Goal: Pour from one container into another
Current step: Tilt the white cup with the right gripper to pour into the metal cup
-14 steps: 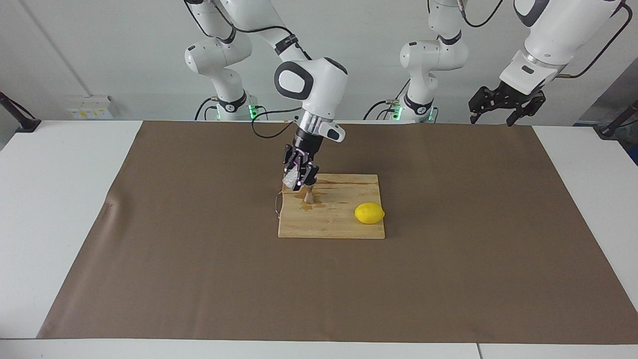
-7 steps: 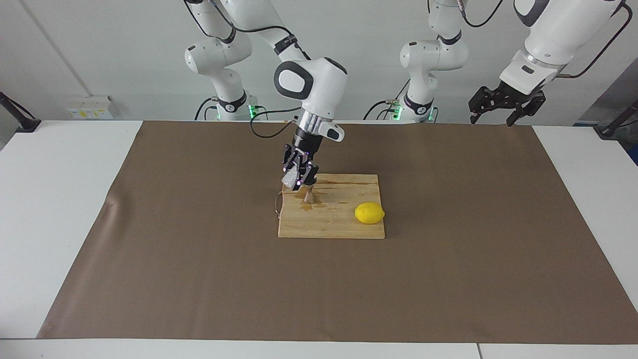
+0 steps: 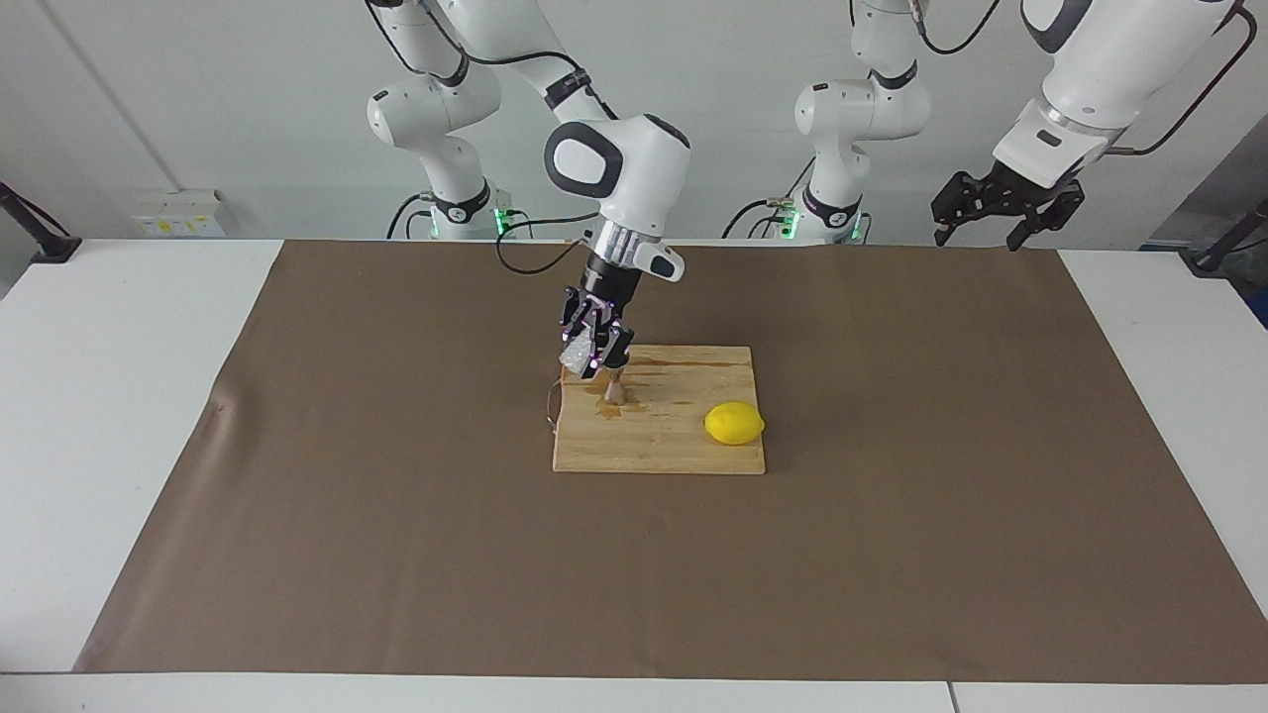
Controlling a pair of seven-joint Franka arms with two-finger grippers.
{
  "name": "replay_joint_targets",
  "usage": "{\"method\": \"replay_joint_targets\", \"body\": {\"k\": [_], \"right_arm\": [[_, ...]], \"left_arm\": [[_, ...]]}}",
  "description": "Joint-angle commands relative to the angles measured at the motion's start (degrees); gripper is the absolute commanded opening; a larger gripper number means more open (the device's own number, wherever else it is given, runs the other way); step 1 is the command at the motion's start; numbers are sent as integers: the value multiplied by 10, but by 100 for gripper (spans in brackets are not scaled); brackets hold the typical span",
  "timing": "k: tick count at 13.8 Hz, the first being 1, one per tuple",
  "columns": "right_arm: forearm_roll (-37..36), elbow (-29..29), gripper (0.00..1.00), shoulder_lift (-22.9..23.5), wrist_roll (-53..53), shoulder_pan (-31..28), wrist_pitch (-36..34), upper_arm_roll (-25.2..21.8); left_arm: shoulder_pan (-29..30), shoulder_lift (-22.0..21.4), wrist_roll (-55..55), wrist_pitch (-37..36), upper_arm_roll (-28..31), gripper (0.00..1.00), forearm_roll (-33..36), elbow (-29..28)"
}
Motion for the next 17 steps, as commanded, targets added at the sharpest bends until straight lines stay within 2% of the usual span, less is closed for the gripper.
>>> {"method": "replay_joint_targets", "body": {"k": [1, 7, 17], "right_arm": [[-18, -14, 28, -15, -7, -3, -4, 4], [-5, -8, 27, -16, -14, -11, -4, 4], [107, 0, 28, -21, -23, -32, 4, 3]], "left_arm": [[8, -16, -4, 8, -5, 100, 3, -17], [8, -16, -4, 7, -5, 100, 3, -17], [8, -16, -4, 8, -5, 100, 3, -17]]}}
